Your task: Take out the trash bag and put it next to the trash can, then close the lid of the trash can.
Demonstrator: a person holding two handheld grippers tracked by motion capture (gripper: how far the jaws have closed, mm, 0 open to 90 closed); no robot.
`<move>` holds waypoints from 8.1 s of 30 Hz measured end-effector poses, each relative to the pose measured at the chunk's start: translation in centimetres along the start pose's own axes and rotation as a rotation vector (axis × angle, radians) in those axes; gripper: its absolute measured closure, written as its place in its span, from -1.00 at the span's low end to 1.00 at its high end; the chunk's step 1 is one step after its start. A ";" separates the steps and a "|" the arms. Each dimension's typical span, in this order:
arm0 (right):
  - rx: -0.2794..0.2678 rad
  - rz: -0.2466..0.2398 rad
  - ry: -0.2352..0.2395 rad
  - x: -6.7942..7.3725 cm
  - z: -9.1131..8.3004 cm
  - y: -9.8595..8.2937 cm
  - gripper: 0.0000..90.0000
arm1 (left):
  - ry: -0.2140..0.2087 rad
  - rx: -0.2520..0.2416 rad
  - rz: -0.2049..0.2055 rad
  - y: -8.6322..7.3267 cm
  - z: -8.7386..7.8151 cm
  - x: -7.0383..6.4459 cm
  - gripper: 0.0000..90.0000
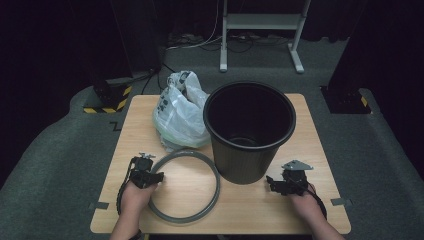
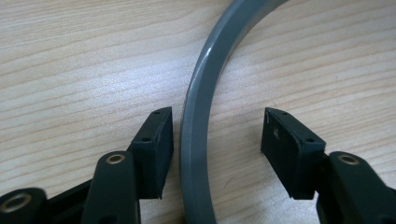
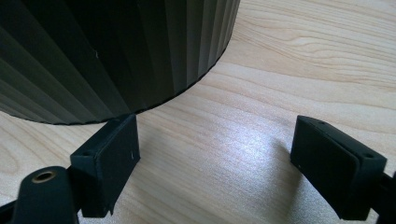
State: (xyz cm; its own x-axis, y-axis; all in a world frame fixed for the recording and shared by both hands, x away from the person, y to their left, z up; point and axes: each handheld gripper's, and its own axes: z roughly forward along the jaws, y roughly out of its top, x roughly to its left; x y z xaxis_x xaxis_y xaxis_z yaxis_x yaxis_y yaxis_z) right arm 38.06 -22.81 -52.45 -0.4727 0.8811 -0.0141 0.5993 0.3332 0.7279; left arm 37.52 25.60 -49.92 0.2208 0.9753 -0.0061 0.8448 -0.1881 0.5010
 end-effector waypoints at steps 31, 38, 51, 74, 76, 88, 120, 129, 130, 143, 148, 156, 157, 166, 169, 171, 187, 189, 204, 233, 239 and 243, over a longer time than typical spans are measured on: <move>0.001 -0.010 0.014 0.0 0.0 0.0 -0.66 | -0.010 0.610 0.068 6.7 2.1 -0.3 0.05; 0.001 -0.012 0.016 0.0 0.0 0.0 -0.66 | -0.011 0.586 0.055 6.6 1.9 0.3 0.31; 0.000 -0.016 0.016 0.0 0.0 0.0 -0.66 | -0.001 0.535 0.027 6.2 1.6 0.7 0.67; 0.001 -0.017 0.021 0.0 0.0 0.0 -0.66 | -0.092 0.516 0.007 5.2 0.5 2.3 0.73; 0.001 -0.016 0.021 0.0 0.0 0.0 -0.66 | -0.109 0.515 -0.004 5.2 0.0 2.7 0.73; 0.001 -0.015 0.020 0.0 -0.1 -0.1 -0.66 | -0.124 0.491 -0.036 5.4 -3.7 4.7 0.73; -0.002 -0.014 0.017 -0.4 0.0 -0.1 -0.67 | -0.174 0.377 -0.120 9.0 -12.7 5.7 0.73; -0.001 0.003 -0.007 -0.8 -0.2 -0.3 -0.68 | -0.172 0.345 -0.161 9.8 -14.2 6.9 0.73; -0.001 0.010 -0.012 -0.8 -0.3 -0.3 -0.68 | -0.174 0.342 -0.171 9.9 -14.3 6.9 0.73; 0.001 0.014 -0.015 -1.3 -0.3 -0.3 -0.69 | -0.212 0.309 -0.176 11.3 -15.2 7.3 0.73; 0.000 0.012 -0.014 -1.3 -0.3 -0.3 -0.69 | -0.205 0.294 -0.192 11.2 -15.8 7.5 0.73; -0.002 0.008 -0.013 -1.3 -0.3 -0.4 -0.68 | -0.203 0.251 -0.211 11.5 -17.3 7.7 0.73; -0.001 0.008 -0.013 -1.3 -0.3 -0.4 -0.68 | -0.205 0.241 -0.210 11.6 -17.5 7.8 0.73; 0.002 0.010 -0.010 -1.3 -0.3 -0.3 -0.68 | -0.181 0.199 -0.222 12.1 -18.6 8.0 0.74; 0.002 0.010 -0.010 -1.3 -0.3 -0.3 -0.68 | -0.184 0.193 -0.221 12.0 -18.9 8.3 0.74; 0.000 0.007 -0.011 -1.3 -0.3 -0.3 -0.68 | -0.178 0.181 -0.227 12.0 -19.1 8.3 0.74; 0.001 0.004 -0.011 -1.3 -0.3 -0.3 -0.68 | -0.187 0.127 -0.196 14.1 -21.7 7.1 0.74; 0.001 0.006 -0.011 -1.3 -0.3 -0.3 -0.68 | -0.187 0.119 -0.185 14.6 -21.8 6.6 0.74; 0.002 0.008 -0.009 -1.3 -0.2 -0.3 -0.69 | -0.221 0.118 -0.120 17.9 -21.0 2.7 0.74; 0.003 0.012 -0.009 -1.2 -0.2 -0.2 -0.69 | -0.197 0.099 -0.091 21.0 -20.6 -1.1 0.74; 0.004 0.010 -0.007 -1.2 -0.2 -0.2 -0.69 | -0.203 0.102 -0.071 21.6 -20.3 -1.9 0.74; 0.004 0.008 -0.005 -1.3 -0.2 -0.2 -0.69 | -0.202 0.100 -0.075 22.0 -20.3 -2.5 0.74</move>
State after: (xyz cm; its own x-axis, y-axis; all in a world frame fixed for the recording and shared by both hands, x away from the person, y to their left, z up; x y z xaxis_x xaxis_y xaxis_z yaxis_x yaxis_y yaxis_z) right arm 38.43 -24.05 -52.44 -0.4647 0.8854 -0.0115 0.6057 0.3273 0.7252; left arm 45.65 21.36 -21.26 0.2404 0.9458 -0.2183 0.9044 -0.1366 0.4043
